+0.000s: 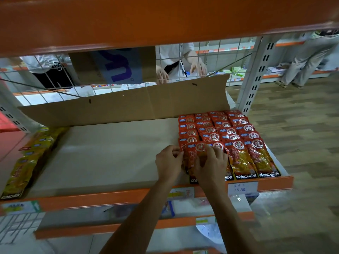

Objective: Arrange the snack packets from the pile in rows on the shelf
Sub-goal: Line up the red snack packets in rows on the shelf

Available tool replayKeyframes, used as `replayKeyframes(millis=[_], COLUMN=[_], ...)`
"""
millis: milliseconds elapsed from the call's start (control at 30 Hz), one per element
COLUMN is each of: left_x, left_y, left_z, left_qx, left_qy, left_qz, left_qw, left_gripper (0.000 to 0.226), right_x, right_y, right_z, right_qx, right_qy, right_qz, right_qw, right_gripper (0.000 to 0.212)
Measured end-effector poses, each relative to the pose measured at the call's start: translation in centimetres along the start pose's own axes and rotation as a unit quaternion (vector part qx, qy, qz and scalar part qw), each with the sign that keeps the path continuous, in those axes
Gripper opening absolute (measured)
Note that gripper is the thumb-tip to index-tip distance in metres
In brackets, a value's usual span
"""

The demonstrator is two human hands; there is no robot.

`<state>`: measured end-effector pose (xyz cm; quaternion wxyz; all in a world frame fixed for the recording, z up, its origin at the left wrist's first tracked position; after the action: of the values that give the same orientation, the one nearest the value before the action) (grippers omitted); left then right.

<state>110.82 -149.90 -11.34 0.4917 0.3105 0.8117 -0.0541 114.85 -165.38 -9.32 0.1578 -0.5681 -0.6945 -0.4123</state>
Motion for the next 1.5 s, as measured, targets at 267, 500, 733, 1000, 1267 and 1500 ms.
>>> replayKeyframes(millis=[267, 500, 733, 1000, 1267, 1500], left_x=[-0.3, -0.1, 0.0, -0.4, 2.6, 8.5], left_y=[-0.3, -0.4, -0.4, -0.3, 1.8, 4.6], left_z=[0.0, -0.1, -0.1, -1.5, -8.2, -18.7], left_qx=[0.02, 0.02, 0.013, 0.005, -0.027, -0.087], left_qy=[-0.008, -0.004, 0.011, 0.051, 0.109, 0.152], left_qz=[0.015, 0.025, 0.034, 0.072, 0.103, 0.077], left_qw=[1.0, 0.999, 0.999, 0.996, 0.988, 0.982], left_gripper=[0.019, 0.016, 0.016, 0.016, 0.021, 0.028], right_x=[0.2, 0.3, 0.0, 1.9, 9.8, 18.7], right_y=[-0.2, -0.3, -0.3, -0.2, -4.4, -9.8], right_z=[0.4, 0.6, 0.8, 0.1, 5.5, 11.3], right_qx=[0.007, 0.009, 0.004, -0.045, 0.038, 0.108], right_qy=[-0.025, -0.042, -0.054, -0.016, 0.04, 0.075], right_qz=[-0.025, -0.037, -0.027, -0.037, -0.13, -0.179], right_qw=[0.999, 0.998, 0.998, 0.998, 0.99, 0.975], right_gripper=[0.044, 0.043, 0.036, 0.033, 0.033, 0.037])
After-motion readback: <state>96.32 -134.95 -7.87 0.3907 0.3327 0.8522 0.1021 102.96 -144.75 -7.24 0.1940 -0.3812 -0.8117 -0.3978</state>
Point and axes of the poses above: each hand's wrist, its own y-axis towards the middle knuckle, its own z-axis out of the palm, x = y × z, the point moved 8 cm from there along y, towards the middle knuckle, and after that the axes turned 13 degrees about -x, right-handed, at the moved point
